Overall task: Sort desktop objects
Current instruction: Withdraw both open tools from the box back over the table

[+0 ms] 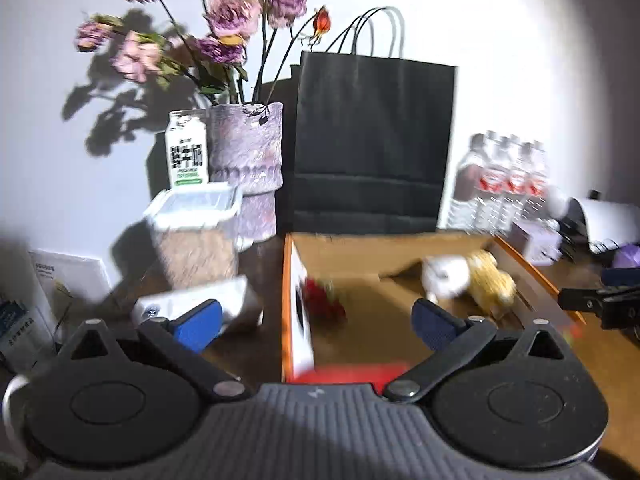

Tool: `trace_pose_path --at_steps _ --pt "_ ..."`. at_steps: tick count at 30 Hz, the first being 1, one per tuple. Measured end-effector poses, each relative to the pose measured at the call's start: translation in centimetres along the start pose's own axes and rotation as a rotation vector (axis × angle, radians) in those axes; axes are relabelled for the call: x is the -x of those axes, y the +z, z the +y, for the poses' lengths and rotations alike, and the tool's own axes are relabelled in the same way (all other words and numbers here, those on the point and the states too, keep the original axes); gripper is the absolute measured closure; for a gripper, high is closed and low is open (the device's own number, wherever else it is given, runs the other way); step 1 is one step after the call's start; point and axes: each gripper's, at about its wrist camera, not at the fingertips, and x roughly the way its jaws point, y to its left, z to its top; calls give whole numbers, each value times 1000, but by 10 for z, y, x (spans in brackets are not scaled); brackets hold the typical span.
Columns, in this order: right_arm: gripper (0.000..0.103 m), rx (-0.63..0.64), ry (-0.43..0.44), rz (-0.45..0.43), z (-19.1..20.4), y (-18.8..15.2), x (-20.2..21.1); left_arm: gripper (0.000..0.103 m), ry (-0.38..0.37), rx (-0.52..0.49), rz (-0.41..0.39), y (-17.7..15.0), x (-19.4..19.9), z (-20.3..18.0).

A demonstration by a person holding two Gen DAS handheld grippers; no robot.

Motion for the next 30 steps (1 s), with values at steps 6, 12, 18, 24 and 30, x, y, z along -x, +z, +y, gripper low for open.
trace_pose_path --at_steps 6,12,18,24,30 --pt "1 -30 134 -31 17 -72 63 0 -134 -88 -54 -81 68 -15" --pt "1 -61 171 8 39 -124 100 0 -161 0 1 -142 96 -21" --pt "0 -42 145 -1 53 -155 115 0 -157 13 36 -154 97 -19" --pt "0 -84 117 9 47 -163 114 0 -224 15 141 -160 94 -19" --pt "0 -94 117 4 46 -163 116 0 -232 64 174 -154 96 -16"
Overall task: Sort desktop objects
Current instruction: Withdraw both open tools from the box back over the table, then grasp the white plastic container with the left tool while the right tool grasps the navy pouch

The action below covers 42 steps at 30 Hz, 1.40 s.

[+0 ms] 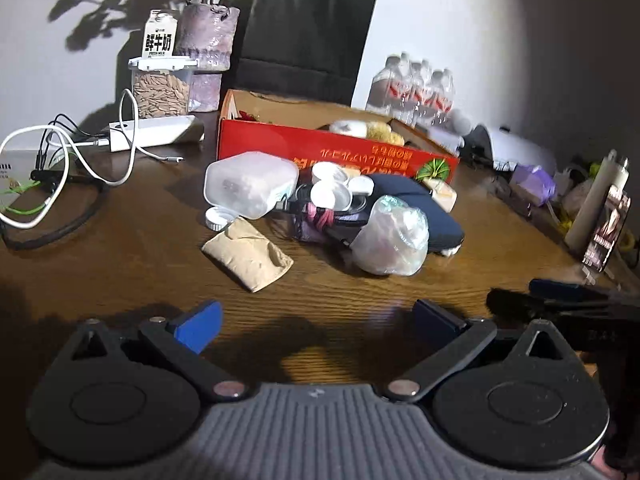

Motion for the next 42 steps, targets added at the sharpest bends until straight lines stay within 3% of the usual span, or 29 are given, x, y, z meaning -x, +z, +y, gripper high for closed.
trace_pose_path --at_steps 4,6,9,10,13,15,17,19,22,25,28,30,31,32,35,38,42 --pt "0 31 -13 17 3 5 -4 0 -42 -3 76 6 -5 3" --pt "0 60 -32 23 7 10 -7 0 -82 -28 16 6 -1 6" --pt "0 84 -48 20 8 18 -11 0 -17 -40 -63 12 2 11" --pt "0 85 -47 19 8 21 -12 0 -33 -33 -72 15 1 17" --pt "0 81 -34 2 8 31 -17 0 -179 27 -72 19 -5 32" --pt "0 93 -31 -14 10 38 -23 0 -265 52 -29 20 -10 35" --pt "0 109 -33 -21 12 47 -33 0 -298 18 35 23 -17 29" --pt "0 112 -44 -22 13 57 -46 0 -274 -49 123 29 -27 21" --pt "1 102 -79 16 14 74 -72 0 -214 -69 16 29 -26 22" --pt "1 95 -110 72 13 86 -98 0 -132 -128 -43 41 -32 25" --pt "7 85 -83 123 12 93 -119 0 54 -162 -76 66 -51 32" --pt "16 85 -61 161 13 94 -130 0 119 -161 -80 81 -64 38" --pt "28 79 -57 175 14 93 -133 0 99 -179 -67 87 -73 40" --pt "32 80 -74 190 15 92 -137 0 85 -193 -46 92 -81 41" --pt "34 102 -66 177 17 87 -134 0 95 -212 45 101 -108 41" --pt "38 65 -48 178 9 87 -128 0 50 -231 67 101 -119 44" --pt "39 45 -51 147 2 89 -114 20 -8 -210 163 106 -139 49"
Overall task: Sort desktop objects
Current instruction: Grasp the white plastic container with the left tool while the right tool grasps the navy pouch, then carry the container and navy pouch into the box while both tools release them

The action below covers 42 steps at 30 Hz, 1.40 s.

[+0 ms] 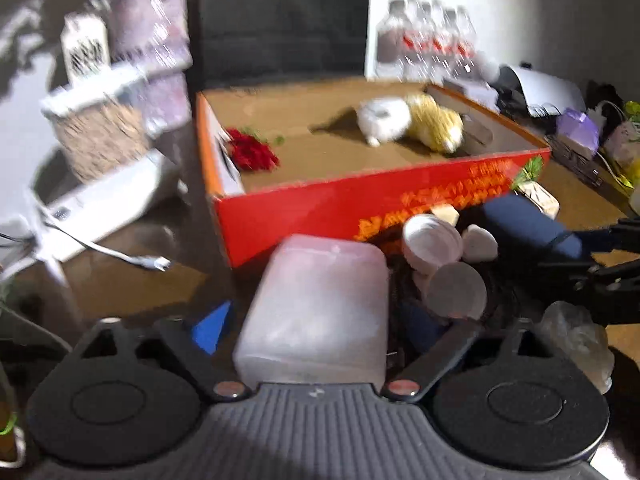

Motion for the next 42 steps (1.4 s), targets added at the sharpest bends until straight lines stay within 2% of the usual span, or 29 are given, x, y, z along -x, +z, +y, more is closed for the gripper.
trace_pose_path --at_steps 2,3,5,8,11,13,16,20,24,27,29,32,36,39,40,42 --pt "40 -21 4 -15 -5 0 7 36 -33 30 23 3 -4 4" --pt "40 -30 10 -28 -8 -1 12 36 -13 26 26 4 -2 2" --pt "40 -49 19 -54 -13 -1 23 37 25 -22 -27 3 9 -6" --pt "40 -64 29 -116 -18 1 43 37 36 -57 -96 2 33 -18" --pt "40 -69 68 -159 -20 5 65 37 54 -38 -176 3 68 -27" --pt "40 -36 79 -189 -17 4 83 37 36 -18 -250 2 102 -31" --pt "40 15 86 -209 -13 -5 109 37 0 36 -312 -7 146 -38" --pt "40 30 138 -127 -12 -34 127 37 -84 92 -256 -50 165 -56" --pt "40 65 145 -6 -10 -72 129 37 -92 175 -157 -97 158 -69" --pt "40 43 134 61 -13 -92 124 37 -38 165 -117 -118 154 -80" --pt "40 30 125 86 -12 -99 120 37 15 127 -103 -124 151 -89" --pt "39 64 122 91 2 -108 120 36 54 82 -81 -128 145 -100" --pt "35 77 103 86 15 -110 116 33 7 86 -43 -136 140 -113" --pt "29 75 81 80 17 -111 119 23 -108 106 -57 -135 150 -115" --pt "27 81 83 79 18 -112 119 21 -123 103 -65 -134 153 -114" --pt "27 94 79 78 22 -114 119 18 -103 81 -73 -132 154 -116"
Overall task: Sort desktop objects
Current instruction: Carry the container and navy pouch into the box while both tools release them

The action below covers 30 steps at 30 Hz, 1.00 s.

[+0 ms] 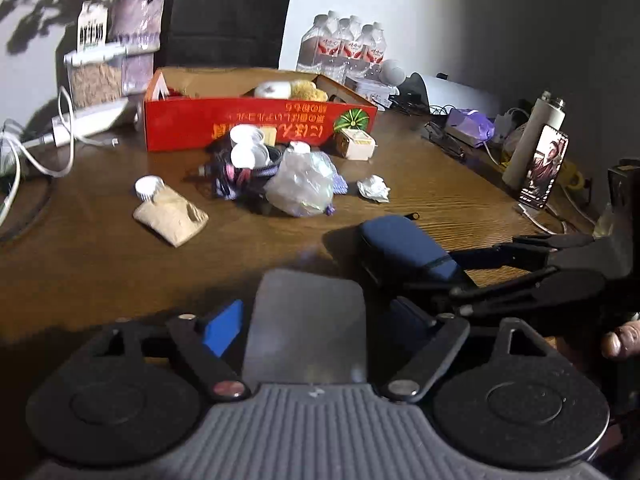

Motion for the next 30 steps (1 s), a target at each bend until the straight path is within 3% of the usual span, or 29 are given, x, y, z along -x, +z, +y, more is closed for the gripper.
trace_pose_path --at_steps 3,8,10,14,18,24,27,30 --pt "28 6 -24 9 1 0 -6 18 46 -12 38 -1 -11 0" --pt "28 5 -25 27 1 1 -12 18 37 -35 93 -7 -27 -3" --pt "33 12 -28 22 3 1 -13 35 45 -62 78 -8 -27 -5" --pt "39 10 -14 0 4 3 -11 36 40 -84 24 -7 -20 -8" --pt "41 -12 60 -43 -6 14 3 36 21 -22 -43 8 -7 3" --pt "41 -85 73 -179 -39 59 37 36 57 52 -156 60 6 35" --pt "41 -114 46 -235 -61 104 37 36 70 26 -197 102 5 47" --pt "40 -149 60 -258 -82 162 12 36 74 -8 -219 156 -15 57"
